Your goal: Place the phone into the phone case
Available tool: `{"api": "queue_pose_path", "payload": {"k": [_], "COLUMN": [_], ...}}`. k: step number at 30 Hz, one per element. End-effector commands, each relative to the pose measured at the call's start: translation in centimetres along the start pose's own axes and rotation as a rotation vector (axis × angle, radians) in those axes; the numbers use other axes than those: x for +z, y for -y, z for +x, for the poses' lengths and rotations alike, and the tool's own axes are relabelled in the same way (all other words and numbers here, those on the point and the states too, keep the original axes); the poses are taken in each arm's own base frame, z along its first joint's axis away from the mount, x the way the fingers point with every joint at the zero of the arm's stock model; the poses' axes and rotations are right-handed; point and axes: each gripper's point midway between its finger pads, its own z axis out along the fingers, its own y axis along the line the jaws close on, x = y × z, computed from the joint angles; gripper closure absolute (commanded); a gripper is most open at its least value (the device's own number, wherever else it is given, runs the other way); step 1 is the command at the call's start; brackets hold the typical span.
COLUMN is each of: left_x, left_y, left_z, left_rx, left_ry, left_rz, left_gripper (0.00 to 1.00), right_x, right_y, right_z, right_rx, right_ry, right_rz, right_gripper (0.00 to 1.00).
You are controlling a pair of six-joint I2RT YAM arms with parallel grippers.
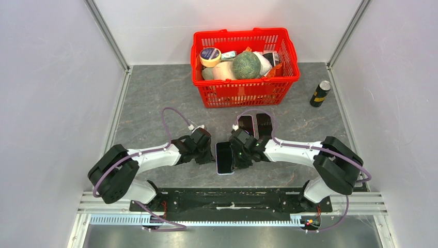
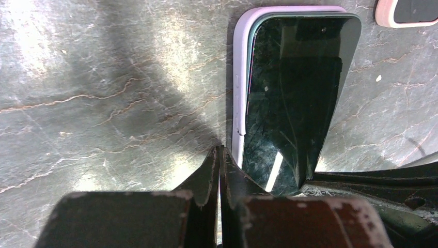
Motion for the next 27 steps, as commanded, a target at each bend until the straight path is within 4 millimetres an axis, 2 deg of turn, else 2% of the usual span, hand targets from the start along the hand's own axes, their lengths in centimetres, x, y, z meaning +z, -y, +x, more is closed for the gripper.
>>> {"api": "queue_pose_path", "payload": {"k": [1,10,18,23,27], "left_x": [0.3,0.4,-0.2,-0.7,-0.6], "left_y": [0.7,0.6,0.7,0.8,0.7], "left_z": [-0.4,-0.5,-1.7,-2.4,-2.7], "left_rx": [-0.011,-0.012,-0.021,-0.025,-0.023], "left_ry": [0.010,0.020,0.068,0.096,0.101], "left_rz": [0.001,-0.005,-0.028,-0.040,-0.059], "left_gripper": [0.98,0.98,0.98,0.98,0.97], "right_x": [1.8,3.6,5.2,4.9,3.0], "right_y": [1.2,1.8,3.1,3.5,2.0], "right_z": [0.8,2.2,3.4,3.3,1.9], "right_rx": [-0.048,-0.112,-0.135,-0.133,-0.142], "right_ry": [0.015,0.000,-0.041,-0.029,0.029], "right_rz": [0.104,0.229,0.325,0.342,0.291], "right_gripper": [1.00,1.00,1.00,1.00,1.00]}}
